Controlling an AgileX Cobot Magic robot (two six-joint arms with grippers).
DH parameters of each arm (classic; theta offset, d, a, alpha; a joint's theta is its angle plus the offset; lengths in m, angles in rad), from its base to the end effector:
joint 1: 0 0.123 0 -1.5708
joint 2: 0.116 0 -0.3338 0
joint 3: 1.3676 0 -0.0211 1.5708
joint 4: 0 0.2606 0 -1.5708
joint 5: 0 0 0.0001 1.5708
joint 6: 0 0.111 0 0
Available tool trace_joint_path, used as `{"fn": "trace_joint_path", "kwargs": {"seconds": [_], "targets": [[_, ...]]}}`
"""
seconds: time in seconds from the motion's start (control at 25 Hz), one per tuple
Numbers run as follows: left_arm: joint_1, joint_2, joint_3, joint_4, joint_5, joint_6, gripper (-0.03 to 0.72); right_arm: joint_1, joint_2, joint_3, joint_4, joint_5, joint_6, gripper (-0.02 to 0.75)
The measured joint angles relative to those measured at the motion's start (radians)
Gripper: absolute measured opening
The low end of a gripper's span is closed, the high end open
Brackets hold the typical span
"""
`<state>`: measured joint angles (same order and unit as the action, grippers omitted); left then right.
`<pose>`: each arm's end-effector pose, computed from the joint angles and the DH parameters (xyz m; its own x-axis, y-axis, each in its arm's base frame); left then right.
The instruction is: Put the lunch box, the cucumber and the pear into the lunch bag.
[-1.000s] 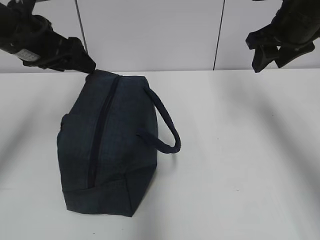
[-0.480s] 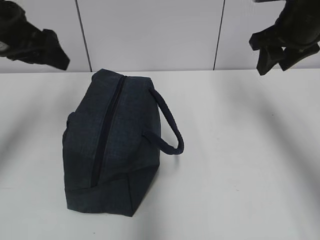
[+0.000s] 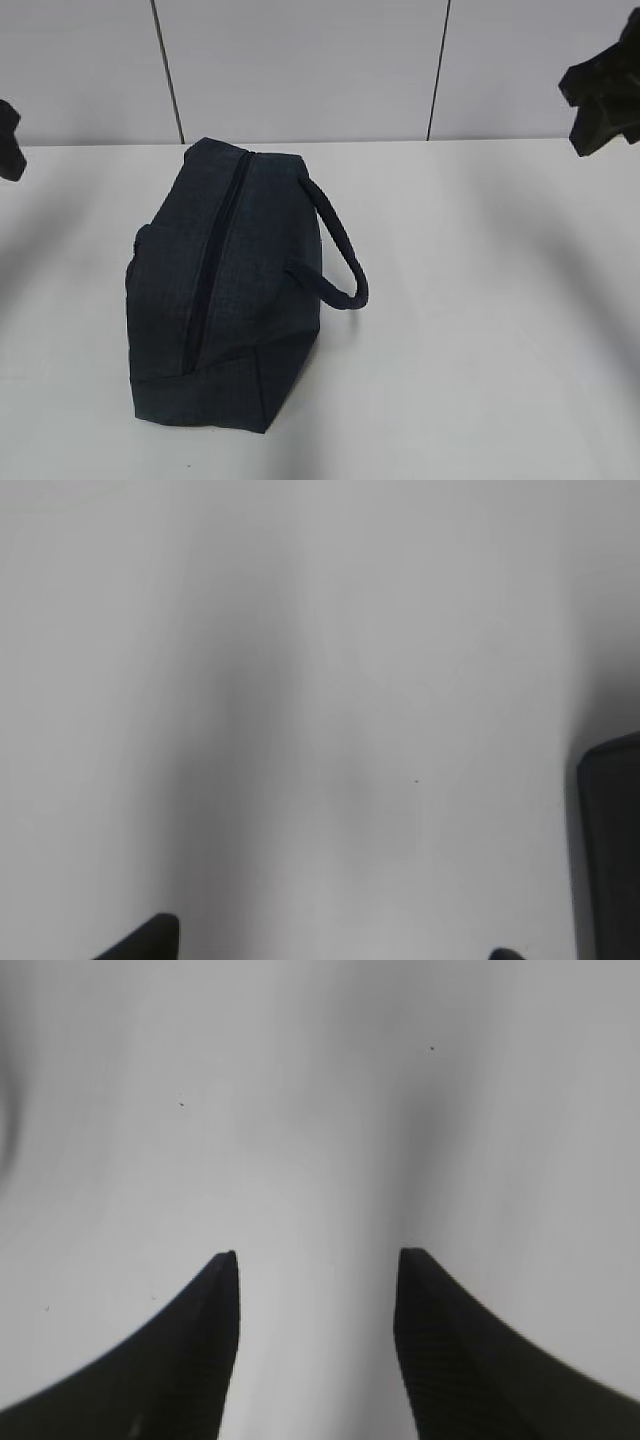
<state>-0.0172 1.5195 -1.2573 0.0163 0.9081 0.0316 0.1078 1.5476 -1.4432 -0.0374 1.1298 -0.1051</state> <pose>0.3338 -0.0043 0.3334 -0.8820 0.0568 -0.4678 0.0479 0.9984 0.0308 0.3359 0.0326 0.3708 -0.8882 -0.2175 -0.4047 -0.2024 0.9760 -0.0803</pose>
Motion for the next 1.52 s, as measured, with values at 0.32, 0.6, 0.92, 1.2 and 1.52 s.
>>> {"fn": "trace_joint_path", "kwargs": {"seconds": [0.32,0.6,0.92,1.2,1.52], "targets": [[0.039,-0.235,0.237,-0.023,-0.123,-0.032,0.519,0.0,-0.299,0.18,-0.002,-0.017,0.011,0.392],[0.039,-0.556,0.475,-0.062,-0.142,-0.032,0.519,0.0,-0.615,0.345,-0.006,-0.042,0.016,0.391],[0.023,-0.916,0.612,-0.108,-0.05,-0.032,0.519,0.0,-0.895,0.567,0.037,-0.08,-0.043,0.391],[0.022,-1.17,0.618,-0.108,0.106,-0.032,0.519,0.0,-1.079,0.721,0.126,-0.09,-0.038,0.391],[0.022,-1.381,0.618,-0.028,0.208,-0.032,0.519,0.0,-1.37,0.845,0.101,-0.023,-0.036,0.391]]}}
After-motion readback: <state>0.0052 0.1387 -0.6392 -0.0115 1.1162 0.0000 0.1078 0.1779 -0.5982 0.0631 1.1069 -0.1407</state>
